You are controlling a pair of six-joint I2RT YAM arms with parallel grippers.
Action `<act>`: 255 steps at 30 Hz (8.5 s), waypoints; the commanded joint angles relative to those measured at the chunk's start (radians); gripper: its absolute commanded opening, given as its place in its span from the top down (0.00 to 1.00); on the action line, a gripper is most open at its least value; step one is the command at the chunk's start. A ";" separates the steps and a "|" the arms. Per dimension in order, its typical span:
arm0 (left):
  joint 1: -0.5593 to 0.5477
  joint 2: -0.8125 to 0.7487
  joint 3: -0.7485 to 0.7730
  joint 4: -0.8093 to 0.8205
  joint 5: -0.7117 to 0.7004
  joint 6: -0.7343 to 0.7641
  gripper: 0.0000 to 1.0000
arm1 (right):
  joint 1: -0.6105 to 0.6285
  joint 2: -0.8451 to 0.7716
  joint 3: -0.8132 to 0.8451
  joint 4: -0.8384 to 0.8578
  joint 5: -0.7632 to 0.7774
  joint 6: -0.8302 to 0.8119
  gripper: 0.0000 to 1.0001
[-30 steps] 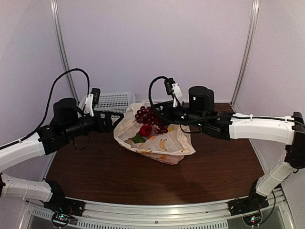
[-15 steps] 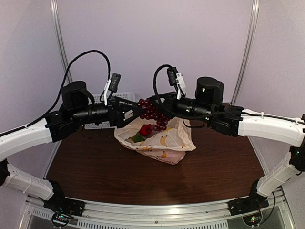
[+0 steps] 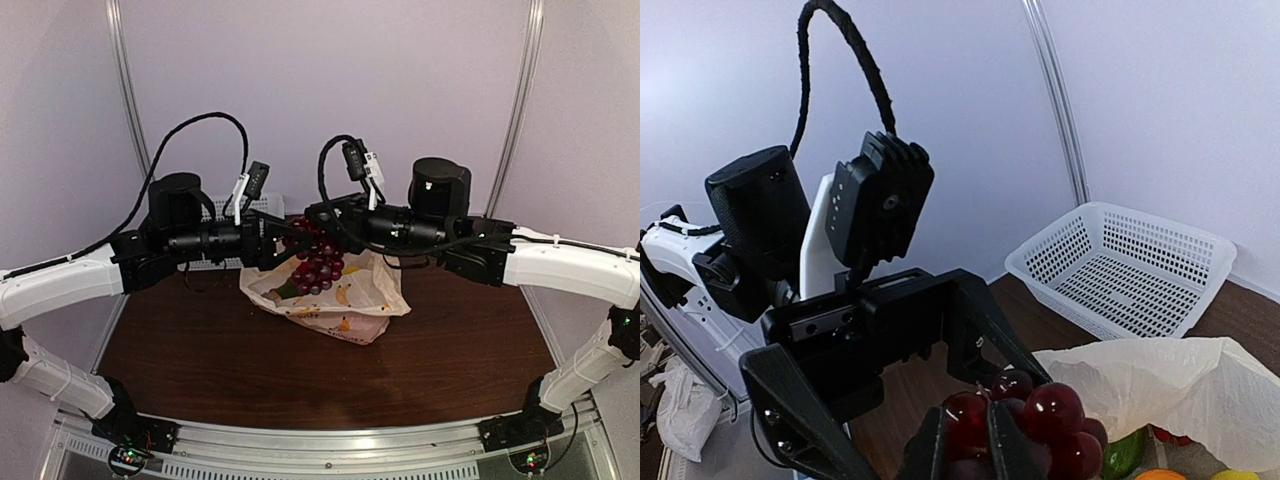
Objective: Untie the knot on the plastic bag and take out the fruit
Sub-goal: Pass from the right arm to the left, then place the fake fruit in the bin, then adjust the bag opening for the takeout bag.
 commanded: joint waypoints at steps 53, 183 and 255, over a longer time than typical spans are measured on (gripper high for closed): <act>-0.005 -0.087 -0.031 0.021 -0.071 -0.001 1.00 | 0.003 0.028 0.049 -0.026 0.130 0.016 0.41; 0.211 0.219 0.157 -0.240 -0.141 0.104 0.03 | -0.034 -0.164 -0.218 -0.433 0.577 0.217 0.01; 0.201 -0.274 -0.486 0.149 -0.182 -0.143 1.00 | -0.126 -0.194 -0.371 -0.640 0.393 0.281 1.00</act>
